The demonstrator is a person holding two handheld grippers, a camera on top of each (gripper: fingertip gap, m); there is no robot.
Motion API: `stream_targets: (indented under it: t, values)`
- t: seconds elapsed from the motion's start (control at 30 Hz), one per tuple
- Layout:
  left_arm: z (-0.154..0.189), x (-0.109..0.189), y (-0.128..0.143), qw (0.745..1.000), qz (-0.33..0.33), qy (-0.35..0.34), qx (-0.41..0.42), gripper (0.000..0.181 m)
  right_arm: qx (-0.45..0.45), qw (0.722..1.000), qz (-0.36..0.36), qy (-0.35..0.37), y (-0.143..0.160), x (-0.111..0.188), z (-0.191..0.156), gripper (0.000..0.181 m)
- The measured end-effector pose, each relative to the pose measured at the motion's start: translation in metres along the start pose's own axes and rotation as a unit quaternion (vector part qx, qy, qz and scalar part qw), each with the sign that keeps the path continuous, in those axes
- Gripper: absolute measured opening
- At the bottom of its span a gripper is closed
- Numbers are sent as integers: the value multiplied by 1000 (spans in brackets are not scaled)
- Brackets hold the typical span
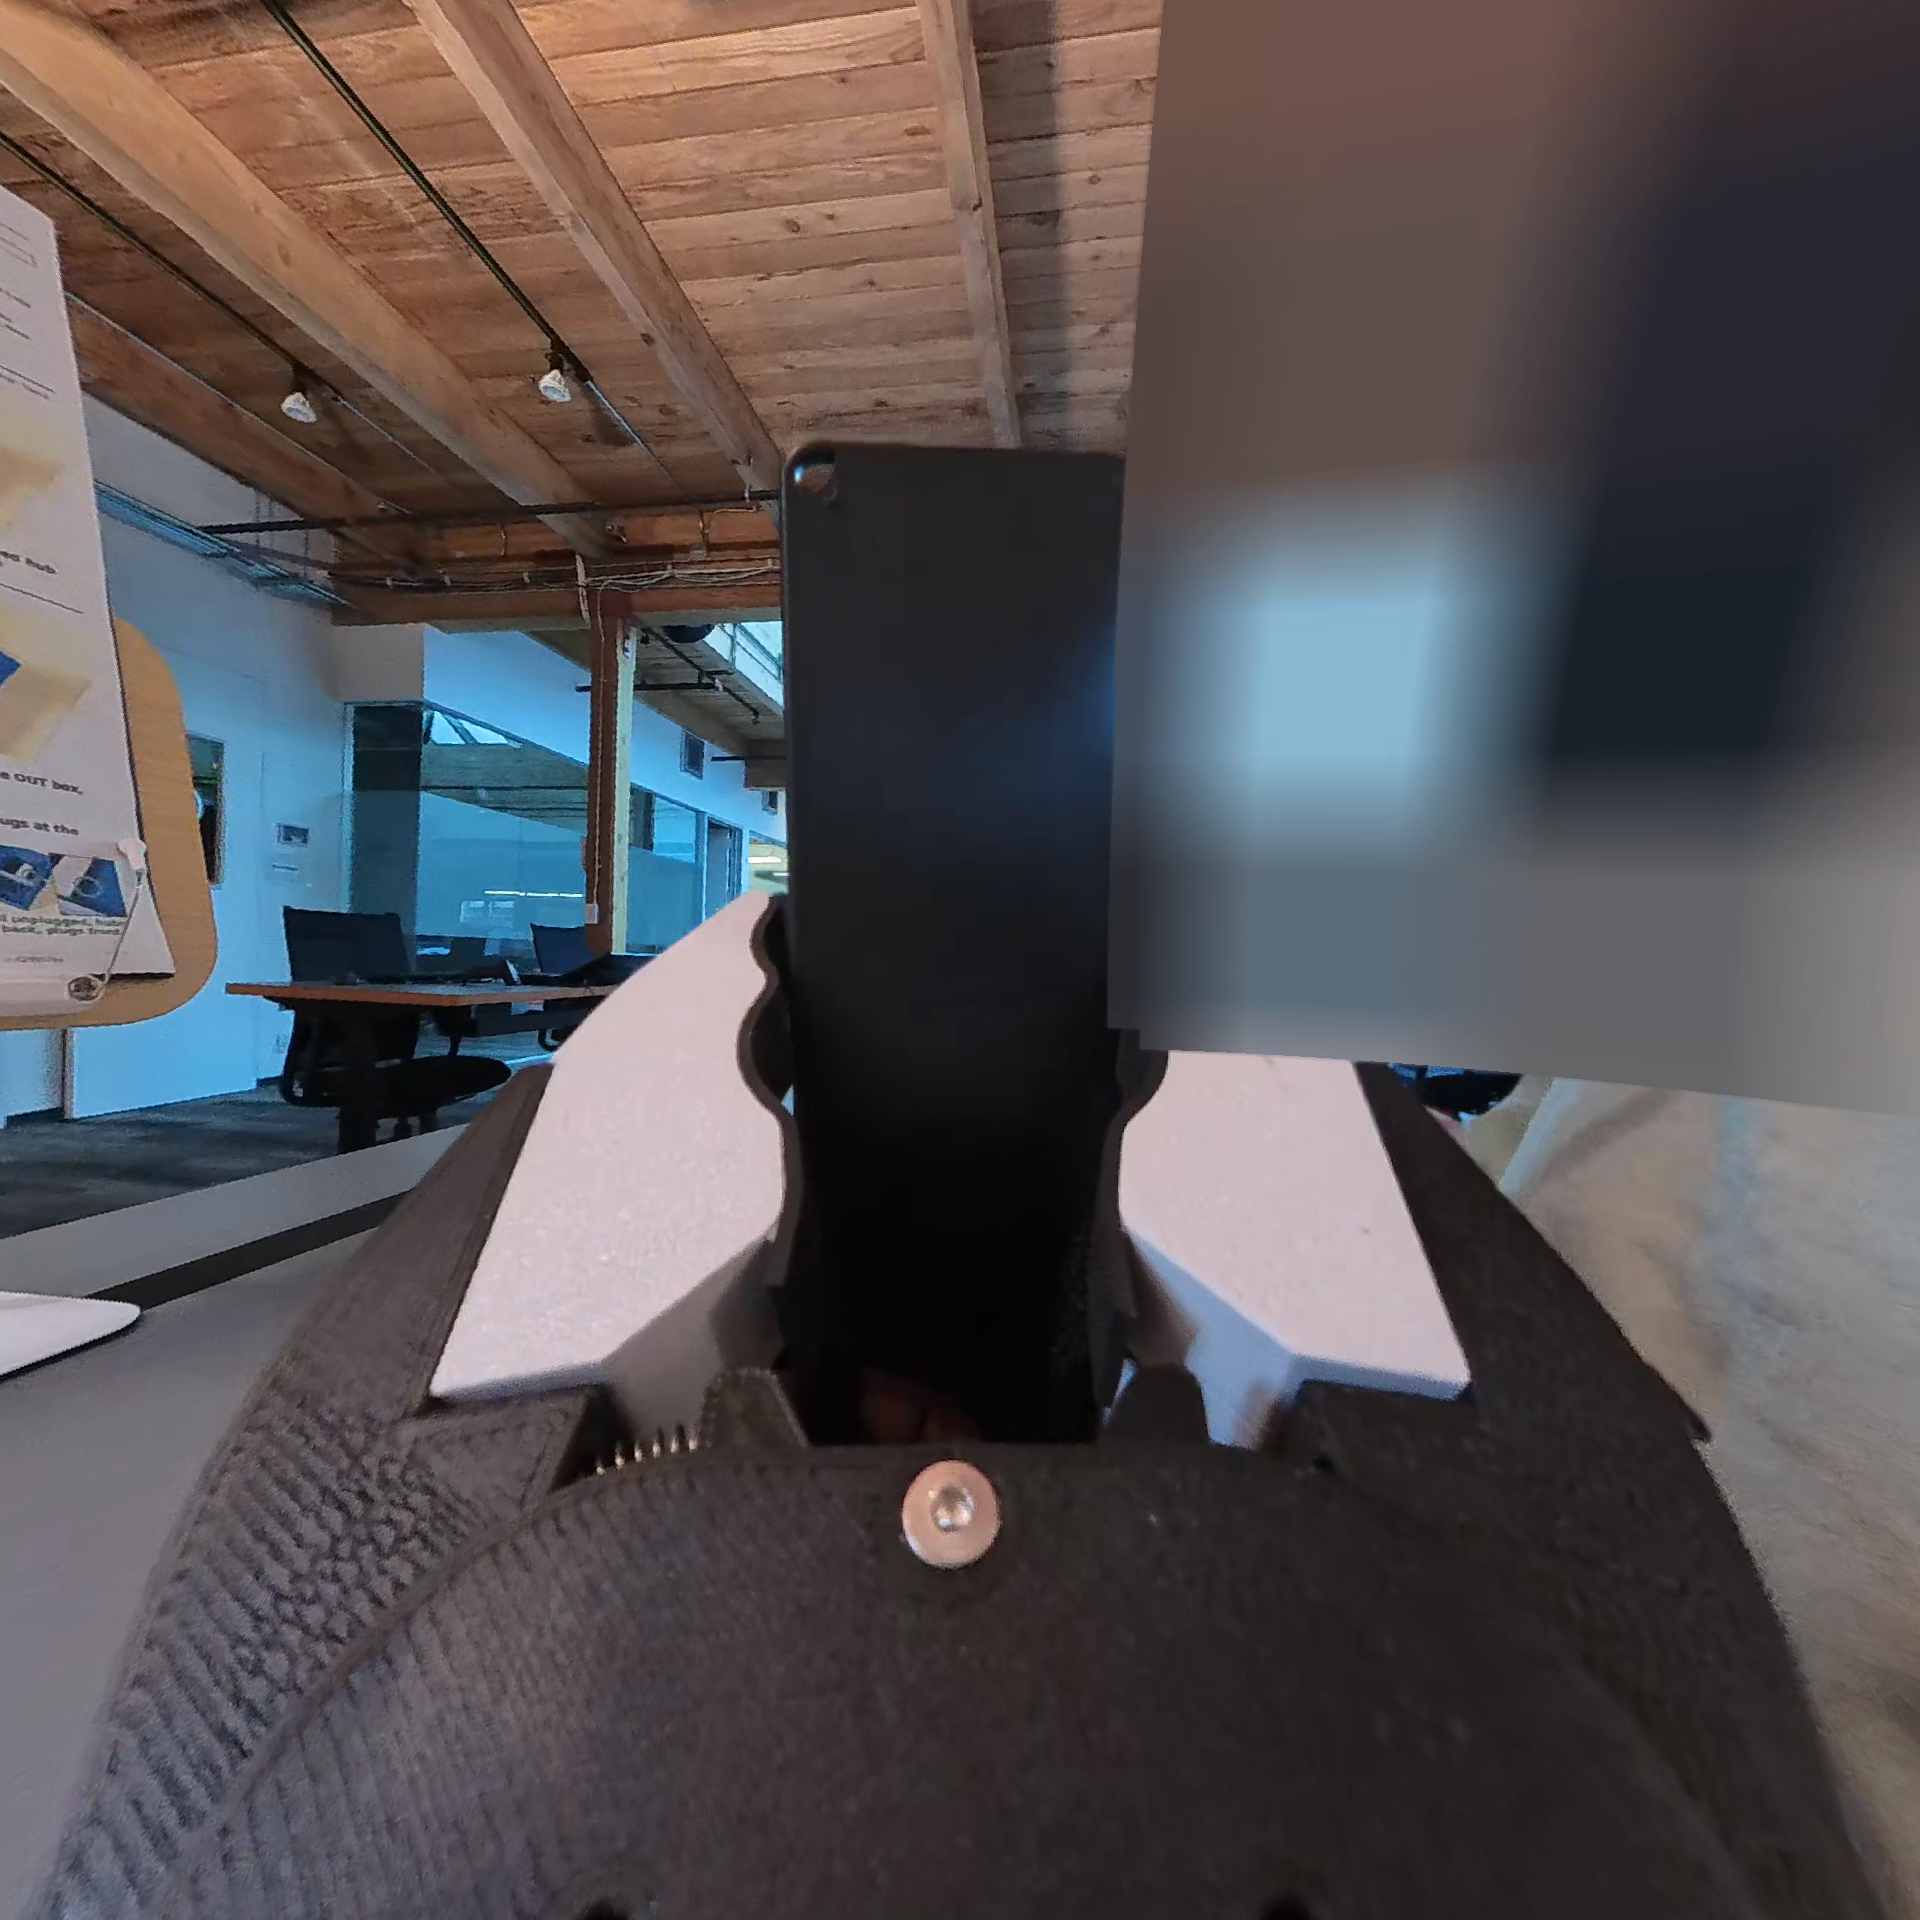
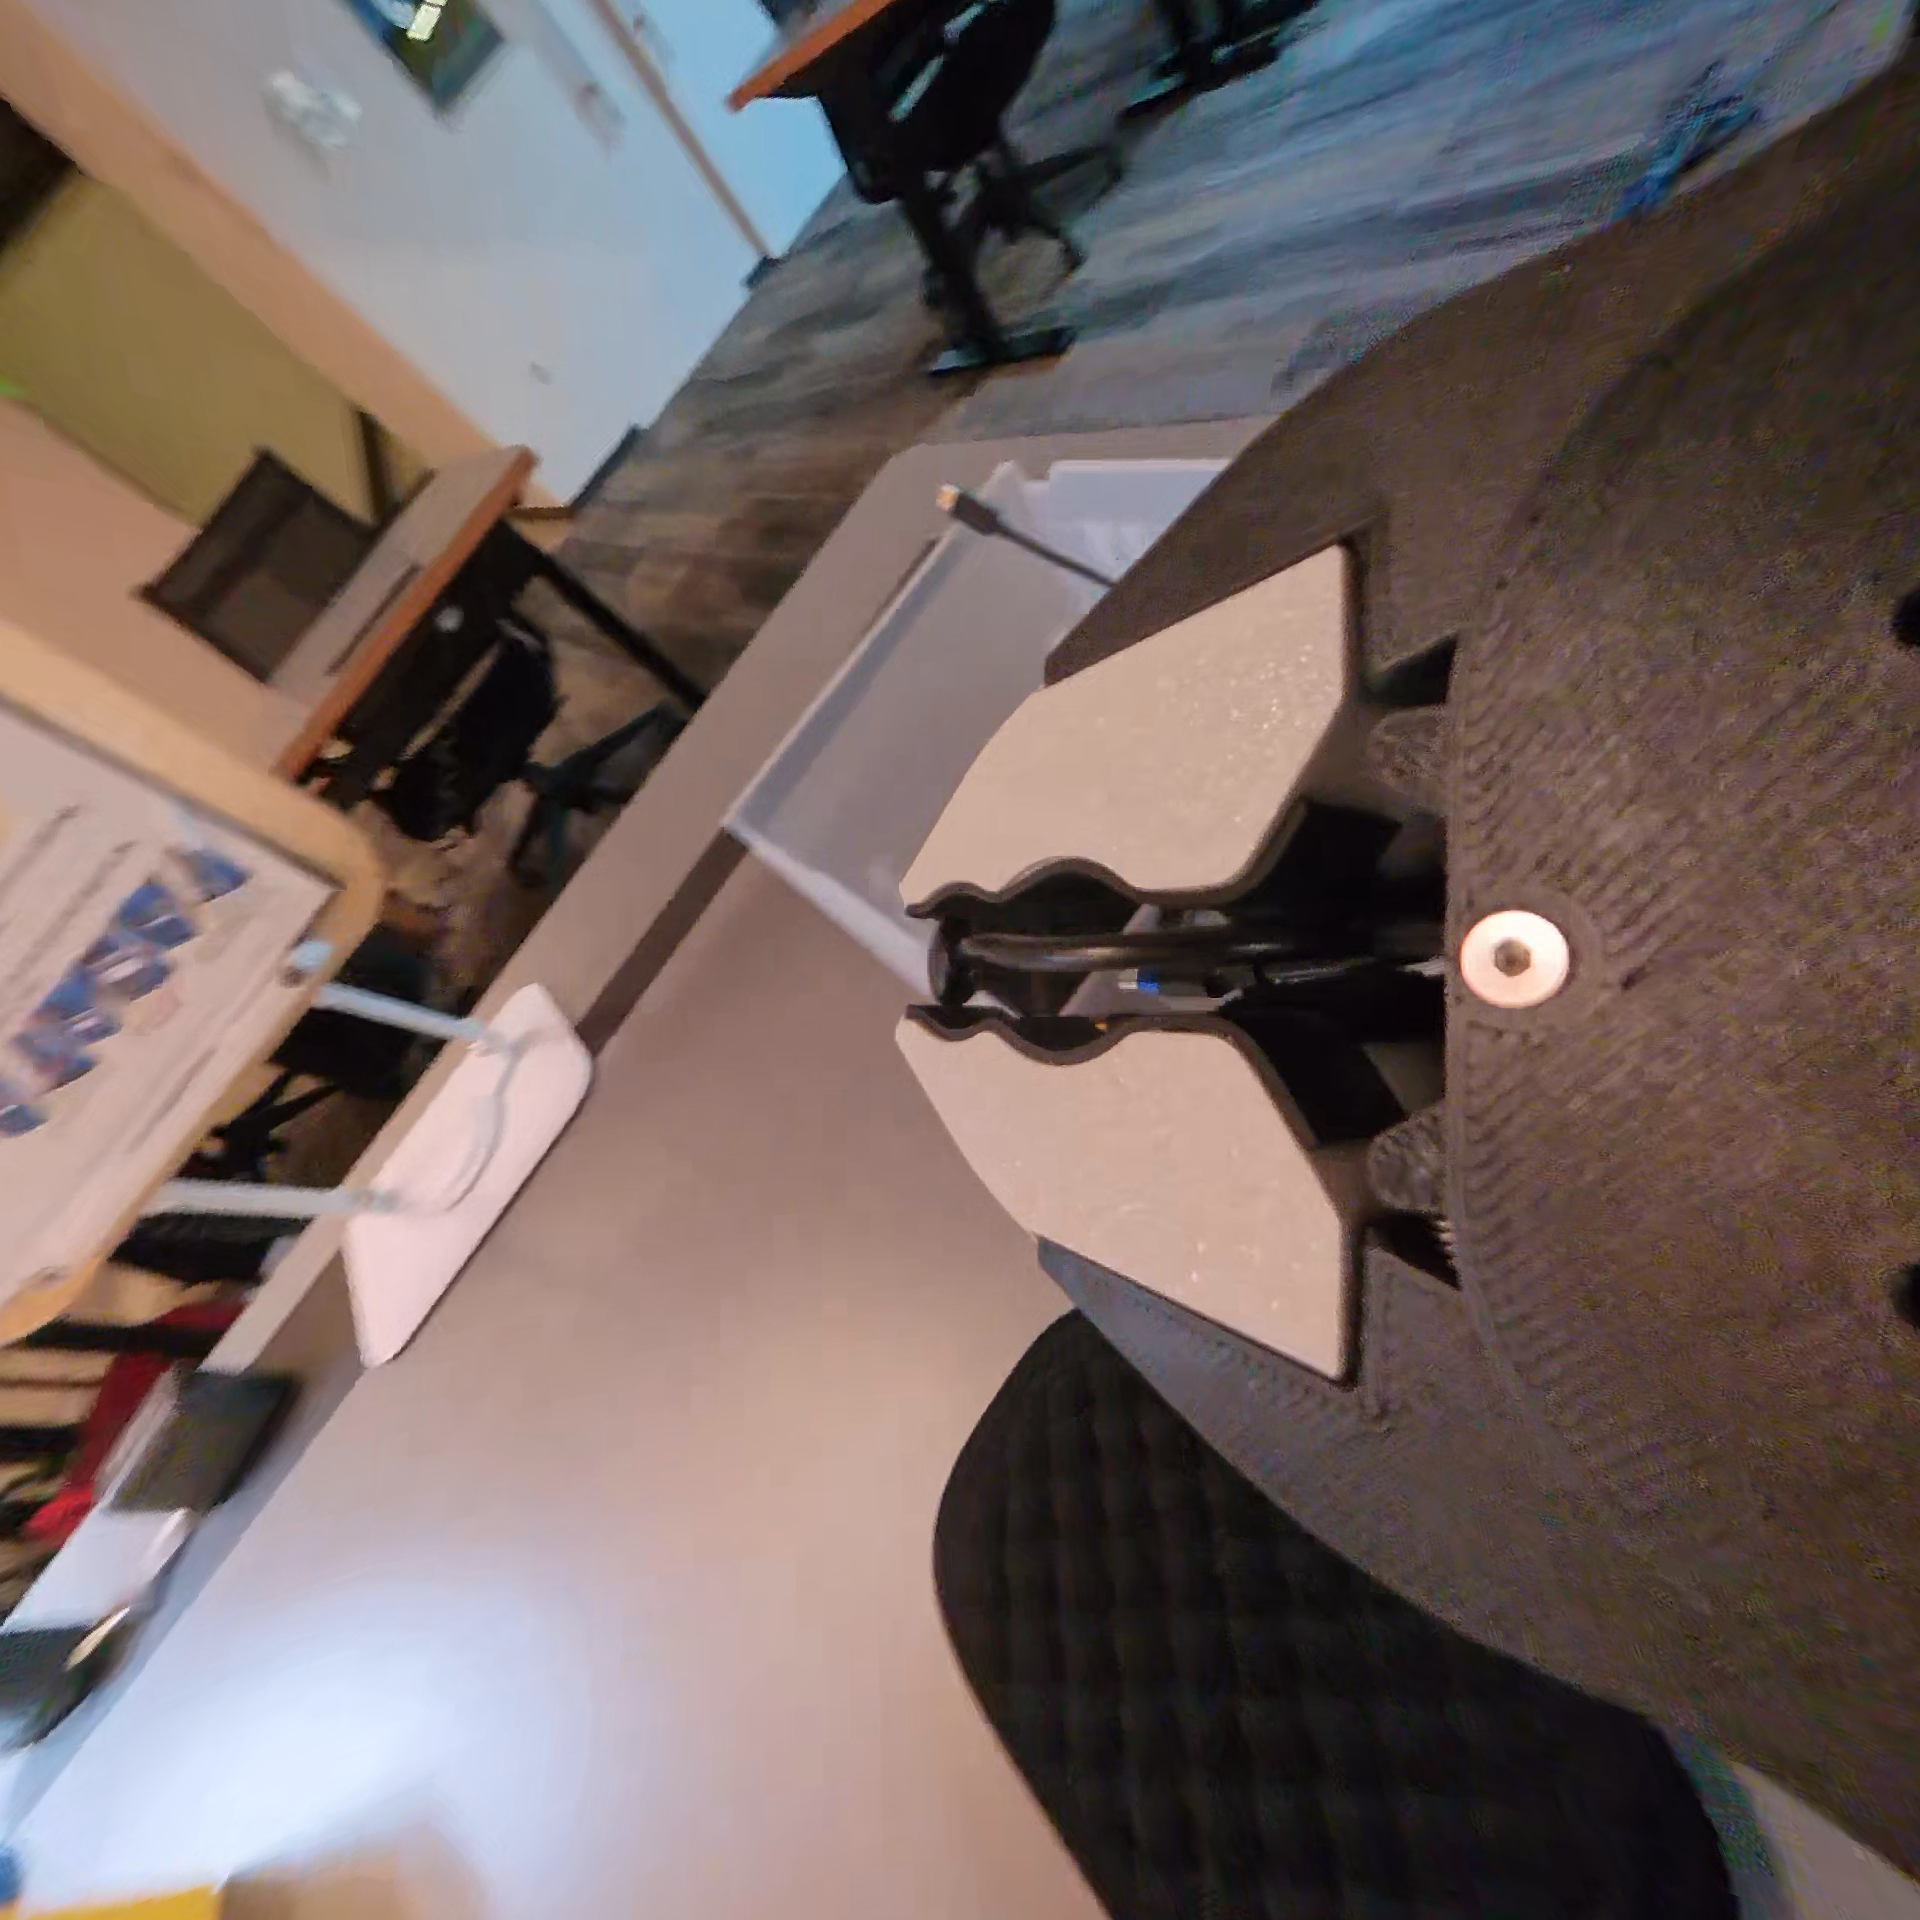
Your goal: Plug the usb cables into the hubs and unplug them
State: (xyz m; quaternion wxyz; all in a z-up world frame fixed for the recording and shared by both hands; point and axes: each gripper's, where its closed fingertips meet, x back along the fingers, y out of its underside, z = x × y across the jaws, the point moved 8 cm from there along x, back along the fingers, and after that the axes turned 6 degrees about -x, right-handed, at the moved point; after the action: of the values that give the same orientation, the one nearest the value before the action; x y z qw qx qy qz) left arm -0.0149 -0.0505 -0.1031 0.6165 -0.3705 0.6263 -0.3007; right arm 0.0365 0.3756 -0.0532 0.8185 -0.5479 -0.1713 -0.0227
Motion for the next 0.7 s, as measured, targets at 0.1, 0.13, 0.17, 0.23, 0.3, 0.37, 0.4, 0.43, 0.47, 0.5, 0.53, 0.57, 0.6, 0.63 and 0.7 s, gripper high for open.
stream_targets:
  t: [0.1, 0.13, 0.17, 0.23, 0.3, 0.37, 0.4, 0.43, 0.47, 0.5, 0.53, 0.57, 0.6, 0.63, 0.7]
  values:
    - [1, -1, 1, 1000, -7, 0, -6, 61, -25, 998, -52, 20, 12, -6, 18, 15]
    - [1, -1, 1, 1000, -8, 0, -7, 61, -32, 997, -72, 26, 16, -8, 24, 15]
    - [1, -1, 1, 1000, -8, 0, -7, 61, -39, 994, -93, 29, 20, -11, 30, 15]
    - [1, -1, 1, 1000, -7, -1, -6, 61, -54, 988, -143, 30, 31, -18, 41, 15]
    - [1, -1, 1, 1000, -9, 2, -9, 61, -67, 978, -198, 24, 42, -24, 48, 15]
    - [2, -1, 1, 1000, -11, 3, -11, 61, -77, 968, -236, 20, 52, -29, 53, 15]
    - [2, -2, 1, 1000, -12, 4, -11, 61, -80, 964, -254, 18, 57, -32, 54, 15]
    - [2, -2, 1, 1000, -12, 4, -10, 61, -82, 959, -272, 16, 61, -34, 54, 17]
    - [2, -2, 2, 1000, -13, 4, -10, 61, -82, 954, -288, 13, 64, -35, 54, 23]
    - [2, -2, 2, 1000, -13, 4, -10, 61, -81, 951, -299, 13, 67, -36, 54, 26]
    - [2, -2, 2, 1000, -13, 4, -9, 61, -77, 949, -306, 15, 68, -38, 53, 28]
    - [2, -2, 2, 1000, -13, 4, -10, 61, -72, 948, -309, 17, 70, -40, 54, 28]
    - [2, -2, 2, 1000, -13, 5, -10, 61, -67, 948, -312, 19, 71, -41, 54, 30]
    - [2, -2, 2, 1000, -13, 5, -10, 61, -64, 947, -314, 23, 71, -42, 54, 31]
    - [1, -1, 2, 1000, -12, 2, -9, 61, -63, 948, -308, 36, 70, -43, 53, 37]
